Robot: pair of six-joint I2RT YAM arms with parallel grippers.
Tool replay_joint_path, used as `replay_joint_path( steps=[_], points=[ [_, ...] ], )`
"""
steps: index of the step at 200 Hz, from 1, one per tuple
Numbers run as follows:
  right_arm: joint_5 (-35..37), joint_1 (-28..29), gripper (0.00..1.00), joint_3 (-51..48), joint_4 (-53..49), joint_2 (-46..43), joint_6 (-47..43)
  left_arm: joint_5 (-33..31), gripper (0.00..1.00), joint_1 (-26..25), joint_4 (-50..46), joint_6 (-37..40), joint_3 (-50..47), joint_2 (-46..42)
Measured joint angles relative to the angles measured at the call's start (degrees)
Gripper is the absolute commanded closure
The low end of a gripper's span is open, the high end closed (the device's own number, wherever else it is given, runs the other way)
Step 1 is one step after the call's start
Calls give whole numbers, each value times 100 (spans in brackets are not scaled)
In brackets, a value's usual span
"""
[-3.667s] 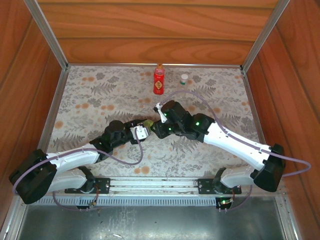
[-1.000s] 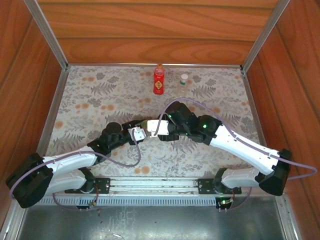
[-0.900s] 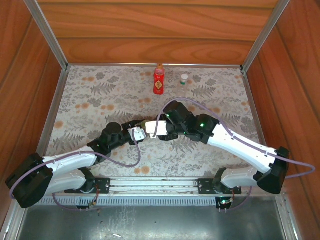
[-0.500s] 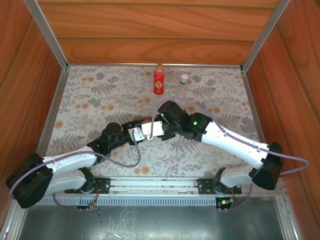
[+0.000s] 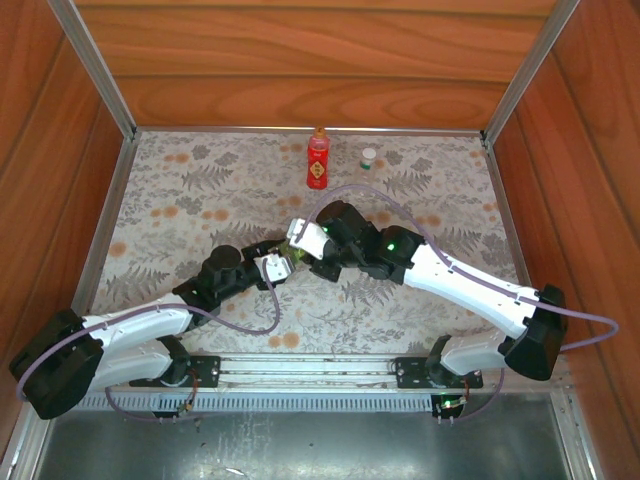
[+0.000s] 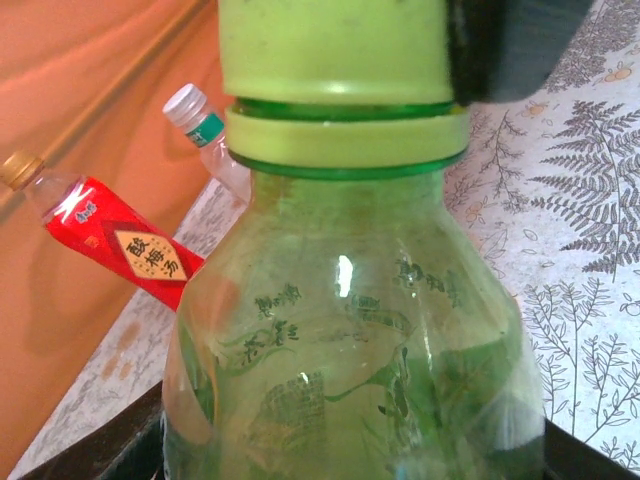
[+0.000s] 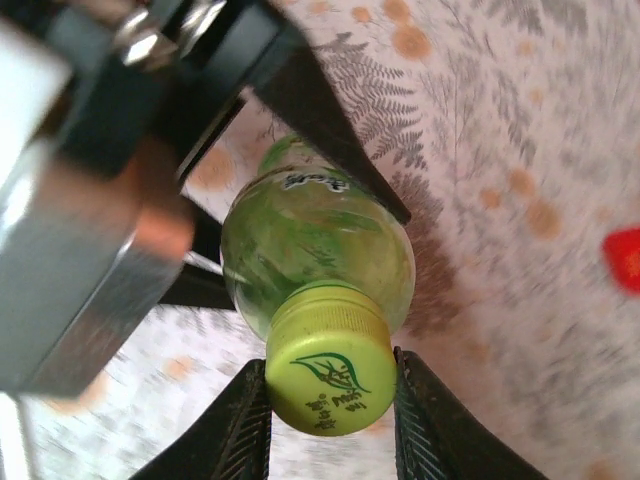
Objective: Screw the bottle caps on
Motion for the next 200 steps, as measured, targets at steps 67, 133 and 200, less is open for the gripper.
replay_joint_path(
  steps=[67, 133, 200],
  points=[
    [-26, -4, 55, -35, 46, 26, 2601, -63, 42, 0, -33, 0, -2, 2],
    [-240, -7, 43, -420, 166, -573, -2181, -13, 42, -2, -26, 26, -4, 2],
    [-247, -4, 52, 28, -9, -133, -4223, -17, 42, -2, -24, 46, -9, 2]
  ],
)
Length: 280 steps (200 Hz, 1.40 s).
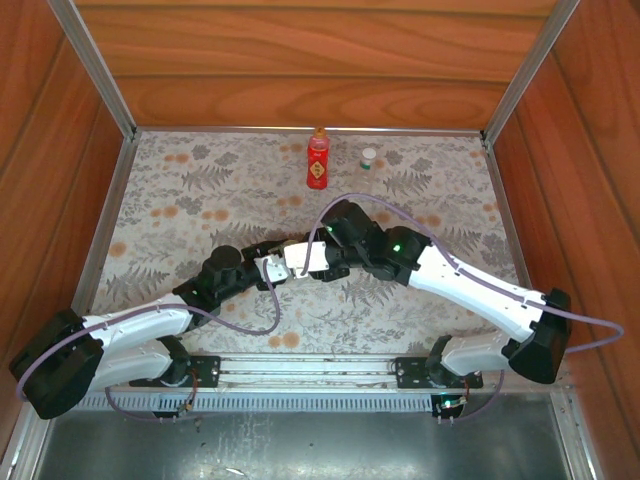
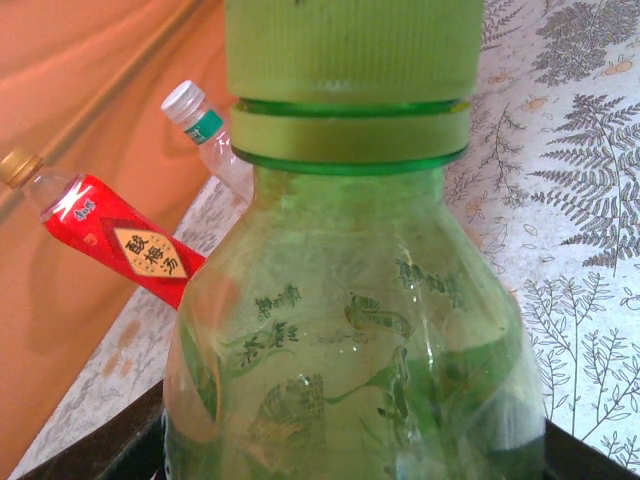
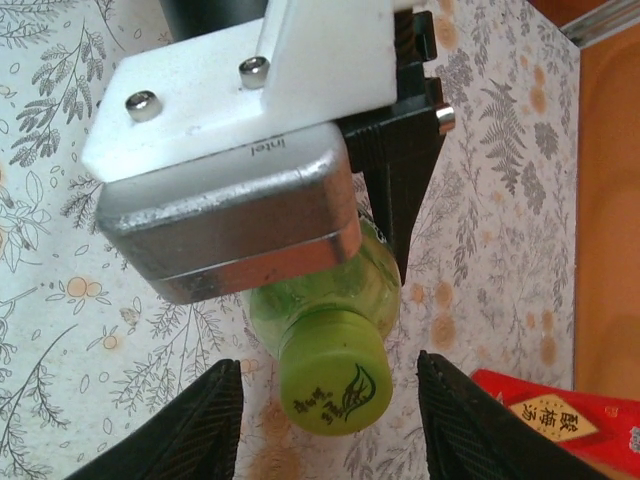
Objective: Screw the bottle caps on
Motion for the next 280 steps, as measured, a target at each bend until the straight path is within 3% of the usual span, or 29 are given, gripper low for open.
replay_joint_path(
  steps=[73, 129, 164, 194, 211, 232, 252, 280],
  points=[
    [52, -7, 66, 72, -61, 245, -273, 2, 42, 0, -55, 7, -37, -92],
    [74, -13, 83, 74, -79, 245, -127, 2, 42, 0, -66, 57, -37, -92],
    [184, -20, 97, 72, 4, 243, 1408, -13, 42, 0, -61, 59, -37, -105],
    [254, -9, 100, -109, 197, 85, 3995, -31, 42, 0, -22, 59, -37, -116],
    [216, -9, 93, -282, 278, -92, 5191, 24, 42, -15, 0, 59, -37, -116],
    [160, -15, 73, -442, 313, -267, 5860, 111, 42, -46, 11, 59, -37, -116],
    [164, -17, 52, -540, 345, -365, 5779, 162, 42, -68, 11, 66, -37, -111],
    [260, -28, 41, -527, 240, -496, 4800, 72, 42, -61, -9, 59, -37, -111]
  ],
)
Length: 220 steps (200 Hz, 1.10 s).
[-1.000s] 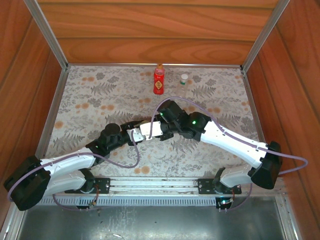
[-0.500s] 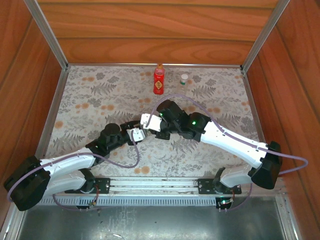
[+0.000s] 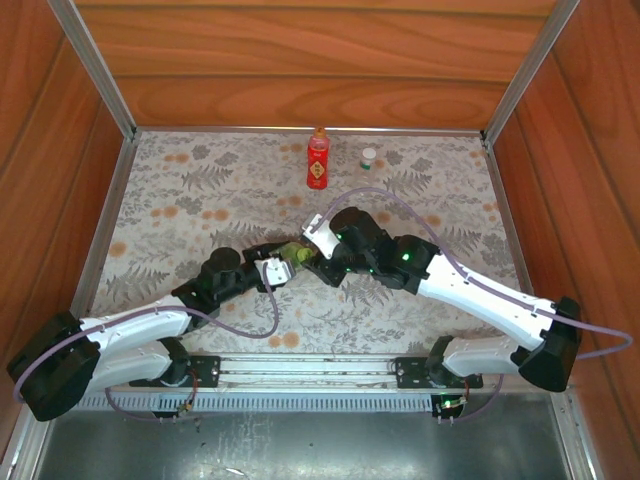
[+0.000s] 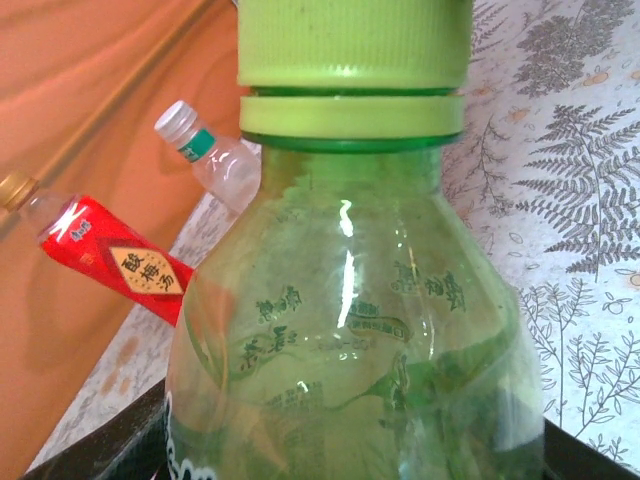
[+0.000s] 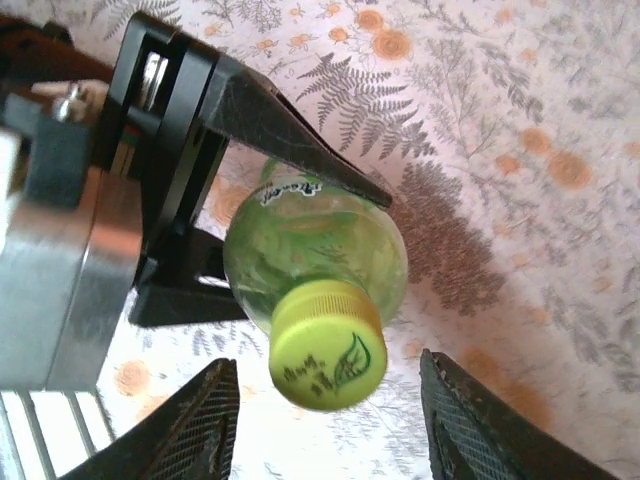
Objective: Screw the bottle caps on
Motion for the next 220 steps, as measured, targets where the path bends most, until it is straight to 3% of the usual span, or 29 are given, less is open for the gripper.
replay_joint_path(
  steps=[43, 81, 165, 202, 220],
  points=[
    [-46, -17, 37, 66, -216, -63, -2542, -74, 42, 0, -7, 2, 0, 0],
    [-175, -17, 41, 138, -245, -24, -3810, -109, 42, 0, -9, 4, -7, 0],
    [-173, -68, 63, 372, -223, 546, -4452, -116, 42, 0, -50, 2, -59, -72],
    [-199, -98, 85, 411, -254, 588, -4424, -138, 42, 0, -74, 2, -63, -81],
    [-245, -116, 91, 417, -254, 588, -4301, -138, 42, 0, -76, 2, -63, -92]
  ],
)
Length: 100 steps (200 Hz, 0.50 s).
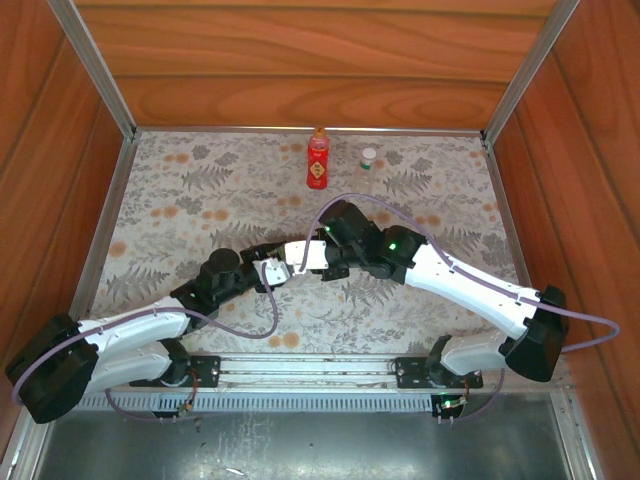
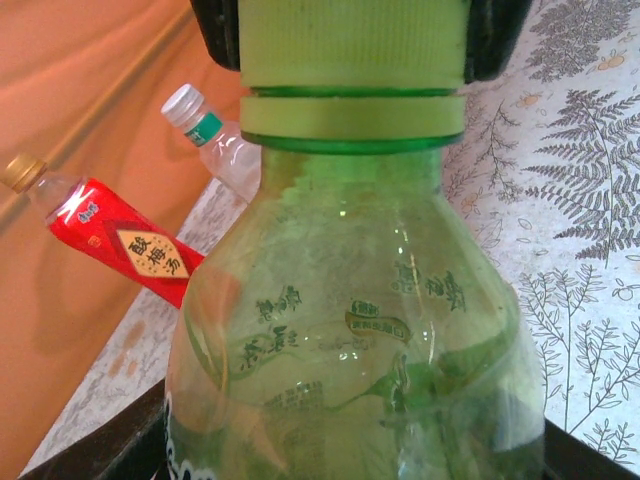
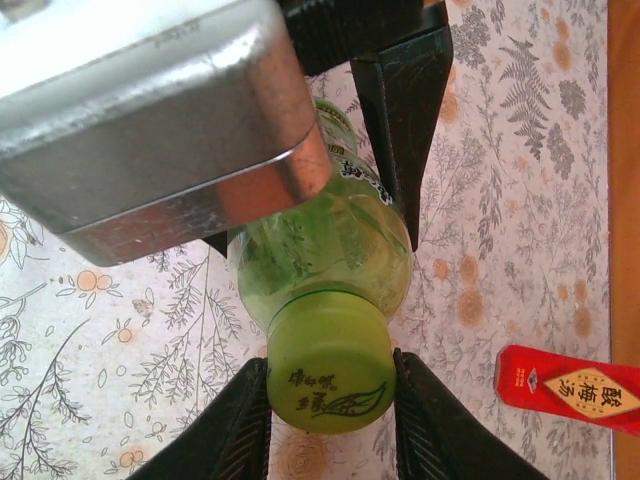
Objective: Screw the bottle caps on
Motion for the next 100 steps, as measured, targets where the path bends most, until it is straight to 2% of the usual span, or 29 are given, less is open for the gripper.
replay_joint_path(
  steps=[19, 34, 87, 100],
  points=[
    [-76, -22, 100, -4, 39, -4, 426, -4, 42, 0, 2, -2, 0, -2],
    [-79, -31, 100, -28, 114, -17, 1113, -37, 42, 2, 9, -4, 0, -17],
    [-20, -50, 100, -35, 295, -20, 5163, -127, 42, 39, 94, -72, 0, -28],
    [-17, -50, 96, -105, 420, -37, 5908, -149, 42, 42, 94, -105, 0, -28]
  ],
)
